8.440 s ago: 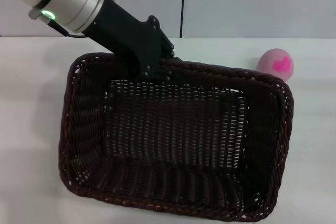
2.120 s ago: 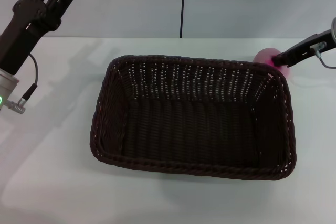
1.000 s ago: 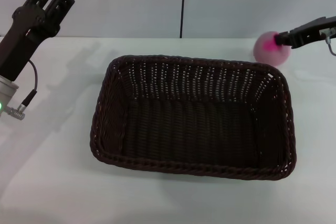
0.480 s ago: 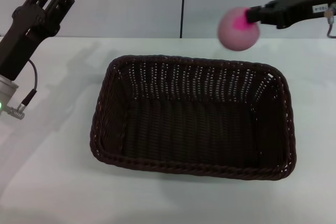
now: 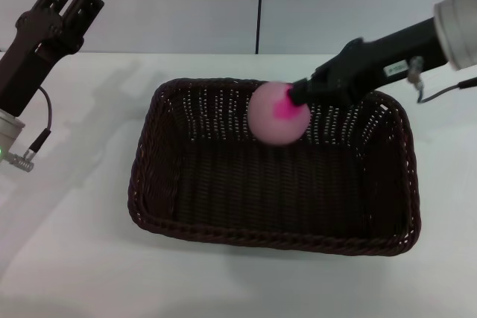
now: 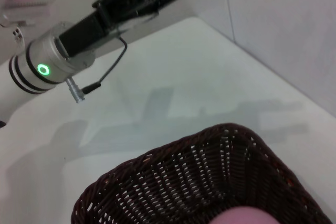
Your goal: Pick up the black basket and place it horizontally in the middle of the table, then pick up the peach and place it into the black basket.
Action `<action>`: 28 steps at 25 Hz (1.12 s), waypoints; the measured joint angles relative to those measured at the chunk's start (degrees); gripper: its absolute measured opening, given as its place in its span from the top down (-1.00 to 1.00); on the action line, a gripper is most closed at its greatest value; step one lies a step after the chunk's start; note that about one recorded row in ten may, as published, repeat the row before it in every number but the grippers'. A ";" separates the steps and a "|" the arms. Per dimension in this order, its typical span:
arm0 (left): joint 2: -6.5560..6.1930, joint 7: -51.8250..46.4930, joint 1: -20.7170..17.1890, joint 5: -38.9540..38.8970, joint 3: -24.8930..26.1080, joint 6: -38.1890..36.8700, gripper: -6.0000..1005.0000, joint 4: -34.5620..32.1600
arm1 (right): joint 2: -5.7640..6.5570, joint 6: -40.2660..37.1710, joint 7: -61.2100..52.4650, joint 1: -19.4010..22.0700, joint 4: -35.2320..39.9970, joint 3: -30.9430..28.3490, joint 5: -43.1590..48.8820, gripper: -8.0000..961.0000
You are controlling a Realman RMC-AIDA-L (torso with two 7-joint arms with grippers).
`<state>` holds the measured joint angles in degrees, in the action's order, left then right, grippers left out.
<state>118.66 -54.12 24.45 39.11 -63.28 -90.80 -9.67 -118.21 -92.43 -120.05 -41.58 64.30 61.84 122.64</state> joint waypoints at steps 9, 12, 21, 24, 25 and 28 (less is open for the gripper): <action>0.07 -0.02 -0.21 0.00 -0.01 -0.18 -0.20 0.00 | -0.01 2.20 1.55 -0.74 -4.39 0.00 -0.31 0.73; 0.08 -0.02 -0.41 0.00 0.04 -0.31 -0.20 0.00 | -0.10 1.73 2.14 0.40 -3.20 -1.86 -0.68 0.50; -0.24 0.20 -3.40 -0.09 6.39 -3.77 -0.20 -0.22 | -0.40 1.58 21.98 13.63 -8.06 -18.77 -27.96 -0.01; -0.38 0.51 -5.33 -0.10 10.66 -5.27 -0.20 -0.32 | -0.21 1.24 36.93 17.23 -19.13 -25.09 -41.18 -0.01; -0.35 0.56 -5.68 -0.11 11.47 -5.43 -0.20 -0.35 | -0.19 1.24 42.00 18.12 -23.49 -27.32 -45.25 -0.01; -0.30 0.61 -6.87 -0.11 14.77 -6.08 -0.20 -0.18 | -0.23 1.14 54.32 20.27 -35.02 -33.12 -55.41 0.00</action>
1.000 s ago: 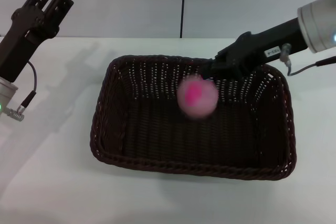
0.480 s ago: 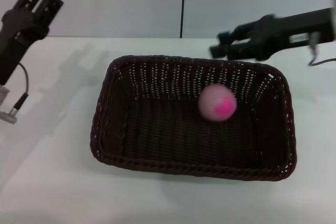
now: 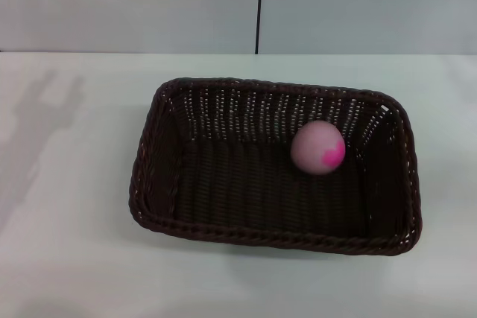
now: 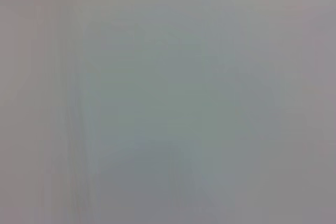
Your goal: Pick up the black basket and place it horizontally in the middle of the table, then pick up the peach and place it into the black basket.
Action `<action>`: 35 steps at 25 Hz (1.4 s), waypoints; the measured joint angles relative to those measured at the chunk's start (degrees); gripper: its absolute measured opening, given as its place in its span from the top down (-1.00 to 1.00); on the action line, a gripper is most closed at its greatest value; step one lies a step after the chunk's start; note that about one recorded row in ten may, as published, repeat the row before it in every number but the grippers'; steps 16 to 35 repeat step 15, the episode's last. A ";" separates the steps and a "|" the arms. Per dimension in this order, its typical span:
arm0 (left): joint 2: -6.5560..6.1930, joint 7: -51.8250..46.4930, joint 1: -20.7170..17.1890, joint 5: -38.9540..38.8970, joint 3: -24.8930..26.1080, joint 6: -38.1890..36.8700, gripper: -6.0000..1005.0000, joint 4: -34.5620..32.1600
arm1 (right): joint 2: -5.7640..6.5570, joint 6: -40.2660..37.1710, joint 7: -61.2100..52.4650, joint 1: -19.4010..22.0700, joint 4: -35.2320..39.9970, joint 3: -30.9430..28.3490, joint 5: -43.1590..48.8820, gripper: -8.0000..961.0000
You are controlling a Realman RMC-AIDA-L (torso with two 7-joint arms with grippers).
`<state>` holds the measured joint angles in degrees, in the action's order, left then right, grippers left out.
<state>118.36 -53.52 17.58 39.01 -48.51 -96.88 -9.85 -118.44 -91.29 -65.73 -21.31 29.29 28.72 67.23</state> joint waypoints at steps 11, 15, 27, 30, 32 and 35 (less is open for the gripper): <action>0.01 0.06 -2.06 0.01 6.49 -1.67 -0.20 0.19 | -0.21 1.80 12.58 1.49 -13.41 -10.42 -10.13 0.00; 0.00 -0.06 -2.22 -0.02 6.67 -2.11 -0.20 0.18 | -0.28 2.09 12.66 1.37 -13.78 -10.54 -10.28 0.00; 0.00 -0.06 -2.22 -0.02 6.67 -2.11 -0.20 0.18 | -0.28 2.09 12.66 1.37 -13.78 -10.54 -10.28 0.00; 0.00 -0.06 -2.22 -0.02 6.67 -2.11 -0.20 0.18 | -0.28 2.09 12.66 1.37 -13.78 -10.54 -10.28 0.00; 0.00 -0.06 -2.22 -0.02 6.67 -2.11 -0.20 0.18 | -0.28 2.09 12.66 1.37 -13.78 -10.54 -10.28 0.00; 0.00 -0.06 -2.22 -0.02 6.67 -2.11 -0.20 0.18 | -0.28 2.09 12.66 1.37 -13.78 -10.54 -10.28 0.00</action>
